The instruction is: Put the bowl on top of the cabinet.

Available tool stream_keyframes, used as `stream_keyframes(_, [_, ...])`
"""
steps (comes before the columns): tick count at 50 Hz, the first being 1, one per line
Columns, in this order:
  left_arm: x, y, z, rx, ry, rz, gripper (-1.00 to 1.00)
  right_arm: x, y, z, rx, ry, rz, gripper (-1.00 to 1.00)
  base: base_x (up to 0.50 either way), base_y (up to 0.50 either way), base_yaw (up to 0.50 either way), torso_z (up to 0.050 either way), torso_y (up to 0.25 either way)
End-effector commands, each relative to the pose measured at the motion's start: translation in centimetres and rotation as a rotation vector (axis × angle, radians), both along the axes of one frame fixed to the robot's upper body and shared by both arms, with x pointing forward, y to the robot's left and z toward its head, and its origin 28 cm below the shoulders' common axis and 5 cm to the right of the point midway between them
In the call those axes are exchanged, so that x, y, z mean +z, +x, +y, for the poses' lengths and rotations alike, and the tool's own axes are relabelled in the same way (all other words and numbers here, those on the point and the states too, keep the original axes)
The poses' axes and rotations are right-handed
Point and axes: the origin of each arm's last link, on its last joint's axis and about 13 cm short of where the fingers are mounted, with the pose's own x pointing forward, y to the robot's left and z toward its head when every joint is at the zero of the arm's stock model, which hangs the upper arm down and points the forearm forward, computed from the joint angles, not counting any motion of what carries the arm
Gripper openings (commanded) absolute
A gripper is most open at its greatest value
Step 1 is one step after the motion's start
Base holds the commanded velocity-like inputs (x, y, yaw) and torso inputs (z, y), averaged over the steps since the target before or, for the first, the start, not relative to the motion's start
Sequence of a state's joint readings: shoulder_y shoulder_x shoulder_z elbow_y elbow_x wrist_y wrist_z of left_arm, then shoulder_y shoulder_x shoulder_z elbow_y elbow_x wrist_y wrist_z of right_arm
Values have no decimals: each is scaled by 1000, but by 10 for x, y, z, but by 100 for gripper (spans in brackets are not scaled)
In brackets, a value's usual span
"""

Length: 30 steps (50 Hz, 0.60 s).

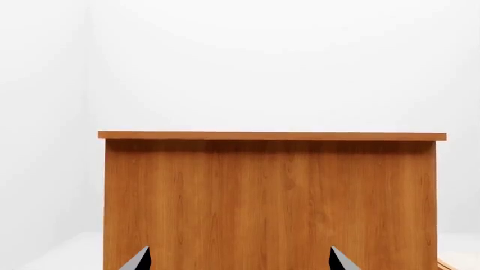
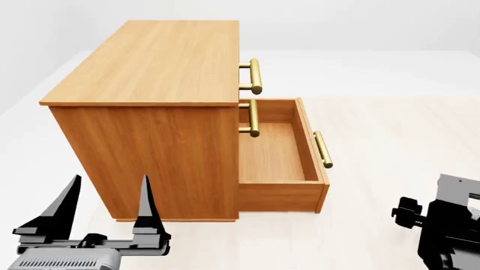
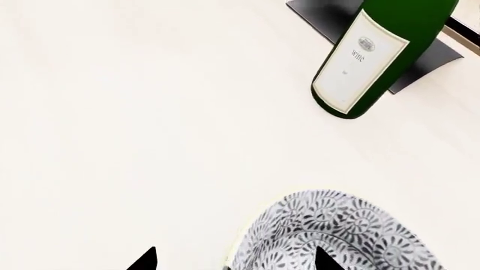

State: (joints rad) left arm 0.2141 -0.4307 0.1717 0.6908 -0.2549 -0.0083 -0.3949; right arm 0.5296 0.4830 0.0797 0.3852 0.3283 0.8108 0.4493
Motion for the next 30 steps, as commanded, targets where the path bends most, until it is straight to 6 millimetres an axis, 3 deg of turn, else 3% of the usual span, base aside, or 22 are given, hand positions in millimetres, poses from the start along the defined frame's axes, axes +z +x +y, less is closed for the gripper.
stream_keyframes(1, [0,0,0,0,0,0,100,-12,-3,0,-26,27,57,100,0,0,0,0,0])
stream_keyframes(16, [0,0,0,3,-3,1,100,-11,0,0,-99,89,68,100,0,0,0,0,0])
stream_keyframes(17, [0,0,0,4,-3,0,100,-10,0,0,-103,106,62,-100,0,0,0,0,0])
stream_keyframes(22, [0,0,0,5,-3,0,100,-5,-1,3,-102,106,42,-100,0,0,0,-3,0])
stream_keyframes(30, [0,0,0,5,-5,1,100,24,-5,13,-61,80,-38,-100,0,0,0,0,0])
